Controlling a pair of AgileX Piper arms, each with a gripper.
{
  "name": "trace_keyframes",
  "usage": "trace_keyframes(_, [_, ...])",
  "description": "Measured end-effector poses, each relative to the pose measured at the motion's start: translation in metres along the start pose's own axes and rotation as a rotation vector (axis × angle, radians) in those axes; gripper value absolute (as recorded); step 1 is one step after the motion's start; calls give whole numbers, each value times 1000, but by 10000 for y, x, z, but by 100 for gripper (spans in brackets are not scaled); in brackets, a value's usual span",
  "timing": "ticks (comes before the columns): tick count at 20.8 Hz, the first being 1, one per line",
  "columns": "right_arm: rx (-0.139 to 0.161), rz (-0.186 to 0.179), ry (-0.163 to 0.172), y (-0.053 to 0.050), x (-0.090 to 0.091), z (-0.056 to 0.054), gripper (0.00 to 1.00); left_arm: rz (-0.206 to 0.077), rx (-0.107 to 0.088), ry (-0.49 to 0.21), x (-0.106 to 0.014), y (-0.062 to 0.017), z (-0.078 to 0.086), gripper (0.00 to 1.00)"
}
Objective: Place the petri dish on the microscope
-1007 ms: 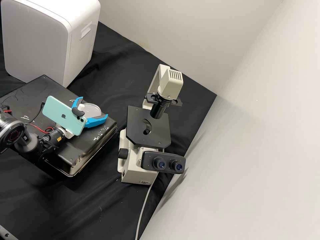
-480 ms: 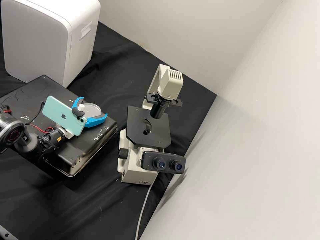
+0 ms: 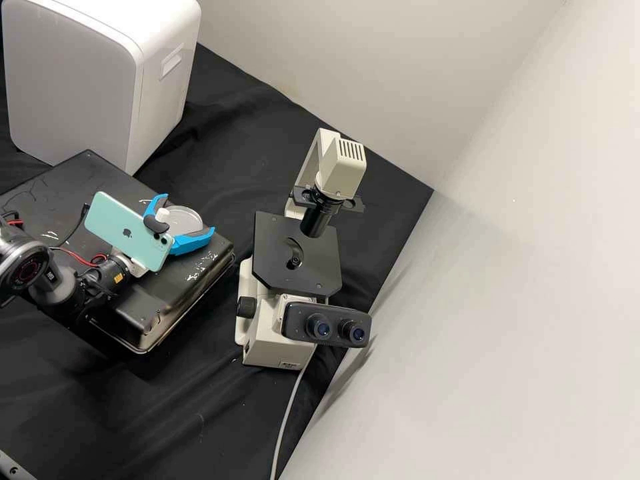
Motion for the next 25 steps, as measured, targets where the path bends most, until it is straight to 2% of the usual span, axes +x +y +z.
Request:
trace_keyframes(5, [-1, -6, 10, -24, -26, -25, 0, -3, 6, 1, 3, -5, 5, 100])
trace_keyframes(10, [-3, -13, 40, -47, -69, -112, 0, -3, 6, 1, 3, -5, 5, 100])
trace_keyframes(14, [-4, -17, 44, -56, -86, -122, 0, -4, 7, 1, 4, -7, 7, 100])
trace_keyframes(15, [-4, -16, 46, -55, -86, -123, 100, -4, 7, 1, 4, -7, 7, 100])
trace_keyframes(18, [-7, -19, 51, -68, -86, -136, 100, -4, 0, 1, 4, -7, 7, 100])
trace_keyframes(22, [-42, -25, 57, -101, -110, -150, 100, -4, 0, 1, 4, -7, 7, 100])
trace_keyframes(25, [-46, -16, 62, -97, -122, -149, 100, -4, 0, 1, 4, -7, 7, 100])
